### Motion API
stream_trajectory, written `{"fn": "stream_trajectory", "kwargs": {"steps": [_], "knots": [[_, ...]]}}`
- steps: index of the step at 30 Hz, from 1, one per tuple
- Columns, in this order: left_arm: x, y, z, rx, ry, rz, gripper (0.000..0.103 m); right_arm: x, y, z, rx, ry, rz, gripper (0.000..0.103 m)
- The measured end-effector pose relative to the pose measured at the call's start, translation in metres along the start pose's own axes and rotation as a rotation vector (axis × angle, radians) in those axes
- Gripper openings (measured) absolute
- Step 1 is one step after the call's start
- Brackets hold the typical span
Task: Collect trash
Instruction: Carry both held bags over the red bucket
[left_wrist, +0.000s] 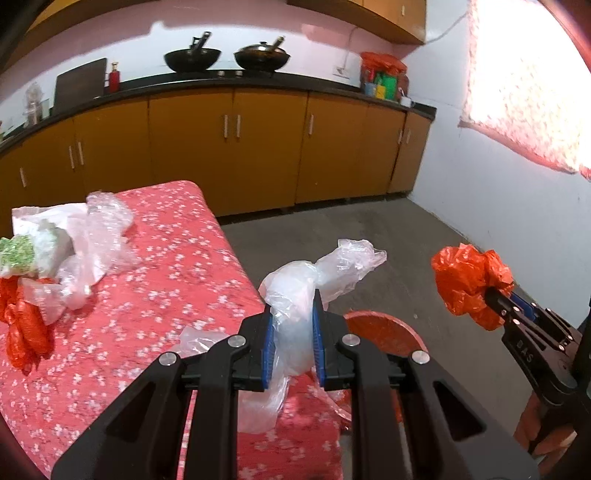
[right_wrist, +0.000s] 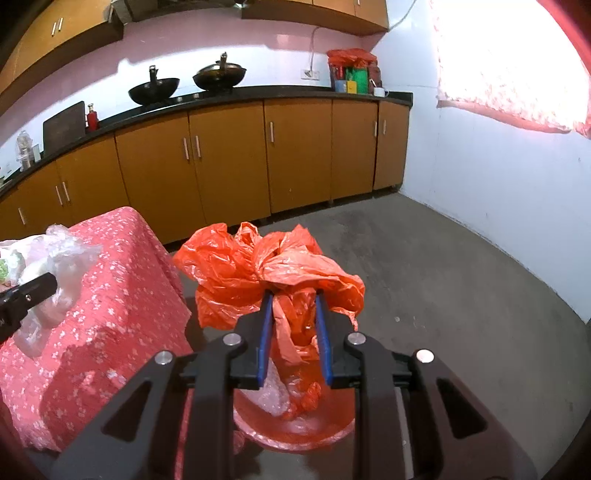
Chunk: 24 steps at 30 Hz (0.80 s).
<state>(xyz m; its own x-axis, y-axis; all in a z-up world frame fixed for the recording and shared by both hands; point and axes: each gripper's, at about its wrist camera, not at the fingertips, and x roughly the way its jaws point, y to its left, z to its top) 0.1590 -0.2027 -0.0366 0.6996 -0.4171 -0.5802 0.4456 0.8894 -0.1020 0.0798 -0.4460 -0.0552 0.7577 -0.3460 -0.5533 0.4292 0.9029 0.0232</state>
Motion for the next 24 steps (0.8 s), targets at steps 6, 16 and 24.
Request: {"fn": "stream_trajectory", "kwargs": {"steps": [6, 16, 24], "knots": [[0.012, -0.013, -0.001, 0.02, 0.031, -0.008, 0.017, 0.007, -0.009, -0.008, 0.019, 0.016, 0.004, 0.022], [0.033, -0.035, -0.003, 0.041, 0.084, -0.033, 0.018, 0.029, -0.02, -0.015, 0.043, 0.051, -0.012, 0.022], [0.074, -0.075, -0.015, 0.085, 0.17, -0.078, 0.018, 0.055, -0.045, -0.03, 0.088, 0.121, -0.037, 0.022]]}}
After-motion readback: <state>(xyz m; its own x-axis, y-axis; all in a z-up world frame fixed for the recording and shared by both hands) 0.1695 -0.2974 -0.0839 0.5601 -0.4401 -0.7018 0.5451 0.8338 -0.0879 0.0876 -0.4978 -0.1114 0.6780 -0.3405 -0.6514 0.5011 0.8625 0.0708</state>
